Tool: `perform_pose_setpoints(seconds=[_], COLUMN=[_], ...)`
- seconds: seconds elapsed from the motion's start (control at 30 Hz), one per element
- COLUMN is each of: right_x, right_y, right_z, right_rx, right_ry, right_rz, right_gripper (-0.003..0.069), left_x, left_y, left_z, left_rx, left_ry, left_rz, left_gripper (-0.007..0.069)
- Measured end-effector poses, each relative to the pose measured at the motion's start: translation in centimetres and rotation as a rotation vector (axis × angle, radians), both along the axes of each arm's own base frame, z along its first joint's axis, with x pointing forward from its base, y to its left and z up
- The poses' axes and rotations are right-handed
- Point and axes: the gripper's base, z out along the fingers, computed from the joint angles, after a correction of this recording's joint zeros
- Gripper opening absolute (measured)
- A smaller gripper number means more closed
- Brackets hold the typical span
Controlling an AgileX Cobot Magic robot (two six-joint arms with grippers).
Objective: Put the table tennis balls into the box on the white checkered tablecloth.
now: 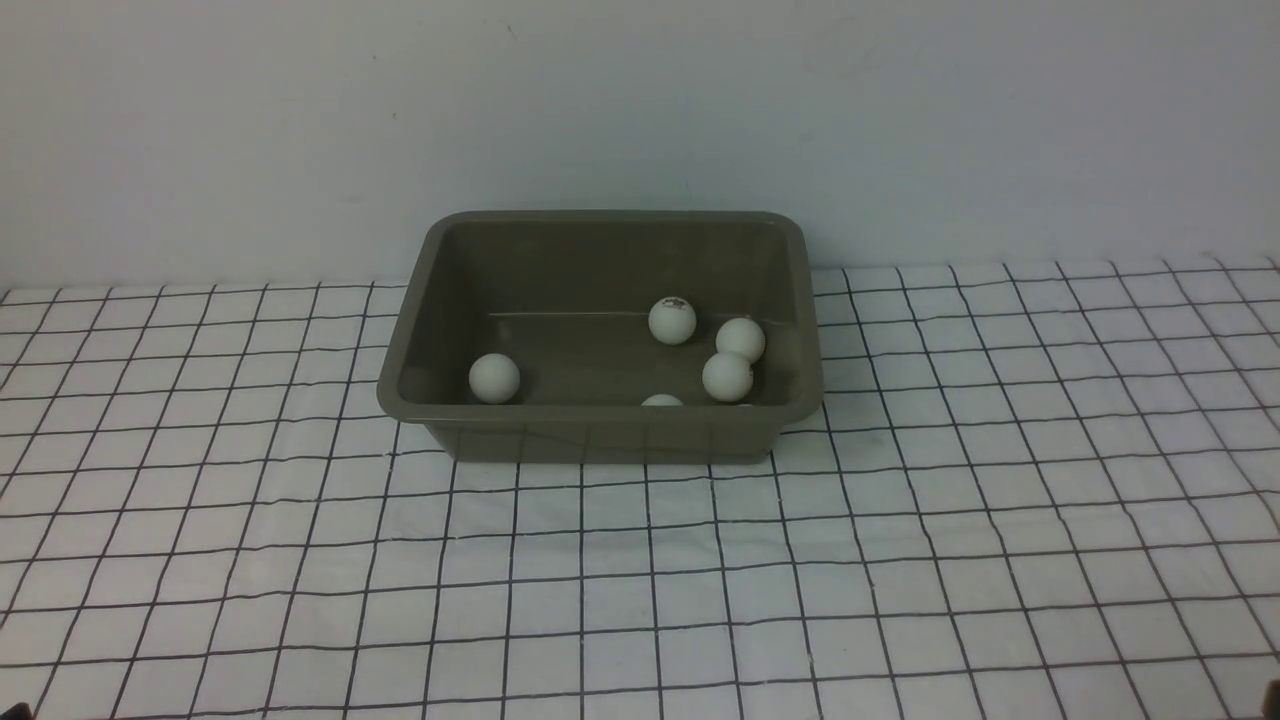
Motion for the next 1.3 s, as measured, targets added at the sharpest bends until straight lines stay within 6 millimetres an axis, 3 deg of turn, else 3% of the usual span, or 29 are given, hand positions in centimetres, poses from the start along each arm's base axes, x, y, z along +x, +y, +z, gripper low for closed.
perform_pose_setpoints(seconds=[0.53,1.03,1.3], right_x=[0.0,0.0,-0.3], right_y=[0.0,0.0,0.0], right_z=[0.0,0.0,0.0], right_rx=[0.001,0.001,0.000], right_ry=[0.000,0.000,-0.017], right_rz=[0.000,0.000,0.004], right_gripper=[0.0462,0.0462,0.0462], left_x=[0.0,0.0,0.0], left_y=[0.1,-0.9,-0.4], left_z=[0.0,0.2,0.1], left_rx=[-0.026,-0.425,-0.294], left_ry=[0.002,0.025,0.011], left_rz=[0.038,0.075,0.089], left_gripper=[0.0492,0.0492,0.0492])
